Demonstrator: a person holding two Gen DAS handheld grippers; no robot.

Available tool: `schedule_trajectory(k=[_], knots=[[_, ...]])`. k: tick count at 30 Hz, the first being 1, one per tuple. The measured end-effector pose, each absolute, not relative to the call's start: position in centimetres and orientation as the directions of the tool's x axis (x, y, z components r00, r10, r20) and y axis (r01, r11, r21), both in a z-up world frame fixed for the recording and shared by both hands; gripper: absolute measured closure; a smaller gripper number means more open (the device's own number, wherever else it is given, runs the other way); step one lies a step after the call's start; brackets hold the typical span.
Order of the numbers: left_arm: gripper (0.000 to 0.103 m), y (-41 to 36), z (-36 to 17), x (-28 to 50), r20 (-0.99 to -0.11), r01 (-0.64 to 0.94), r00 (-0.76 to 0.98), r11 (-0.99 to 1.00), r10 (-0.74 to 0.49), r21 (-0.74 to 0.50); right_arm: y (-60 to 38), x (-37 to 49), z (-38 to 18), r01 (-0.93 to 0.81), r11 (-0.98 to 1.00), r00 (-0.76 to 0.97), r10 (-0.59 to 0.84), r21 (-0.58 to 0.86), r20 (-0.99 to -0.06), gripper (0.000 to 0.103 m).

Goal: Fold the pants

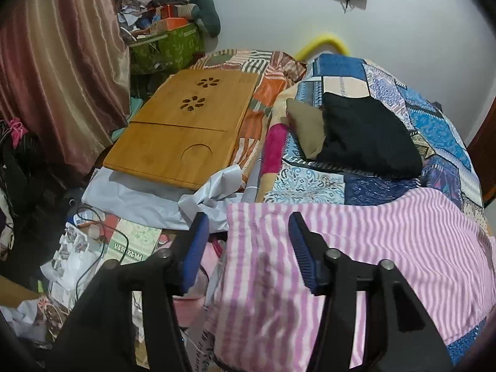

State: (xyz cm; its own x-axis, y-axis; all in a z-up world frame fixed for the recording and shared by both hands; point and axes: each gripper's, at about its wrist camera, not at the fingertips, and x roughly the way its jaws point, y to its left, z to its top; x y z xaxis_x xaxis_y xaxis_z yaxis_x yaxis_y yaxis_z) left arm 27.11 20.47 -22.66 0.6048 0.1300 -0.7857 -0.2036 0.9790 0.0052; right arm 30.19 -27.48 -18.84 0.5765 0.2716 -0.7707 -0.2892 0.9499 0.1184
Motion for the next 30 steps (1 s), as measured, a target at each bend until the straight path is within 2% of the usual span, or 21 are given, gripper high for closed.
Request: schedule_trajectory(k=[5, 9, 13, 16, 18, 23, 30], knots=[[0.047, 19.5, -24.2, 25.5, -0.815, -0.230, 0.565, 0.973, 0.129, -0.006, -35.8, 26.8, -18.6, -0.142, 0.985, 0.619, 0.165, 0.097, -0.768, 0.074], [0.044, 19.3, -26.4, 24.5, -0.844, -0.277, 0.517, 0.961, 0.140, -0.010, -42.6, 24.9, -20.0, -0.010, 0.998, 0.617, 0.051, 0.057, -0.785, 0.066], [0.042, 19.4, -28.9, 23.6, -0.876, -0.333, 0.454, 0.943, 0.161, 0.000, -48.1, 23.8, -21.9, 0.099, 0.993, 0.594, -0.009, 0.062, -0.805, 0.066], [0.038, 19.4, -30.1, 23.2, -0.890, -0.364, 0.421, 0.931, 0.176, 0.011, -51.3, 23.2, -24.0, 0.166, 0.984, 0.560, -0.040, 0.064, -0.827, 0.062], [0.034, 19.2, -31.0, 23.1, -0.897, -0.389, 0.398, 0.921, 0.193, 0.026, -52.8, 22.9, -25.5, 0.195, 0.978, 0.537, -0.047, 0.070, -0.842, 0.059], [0.031, 19.0, -32.0, 23.1, -0.899, -0.421, 0.374, 0.905, 0.227, 0.053, -55.2, 22.9, -29.7, 0.222, 0.969, 0.479, -0.013, 0.106, -0.878, 0.059], [0.032, 19.1, -32.5, 23.4, -0.906, -0.446, 0.353, 0.893, 0.233, 0.056, -56.5, 22.9, -32.9, 0.217, 0.961, 0.445, 0.059, 0.172, -0.894, 0.059]])
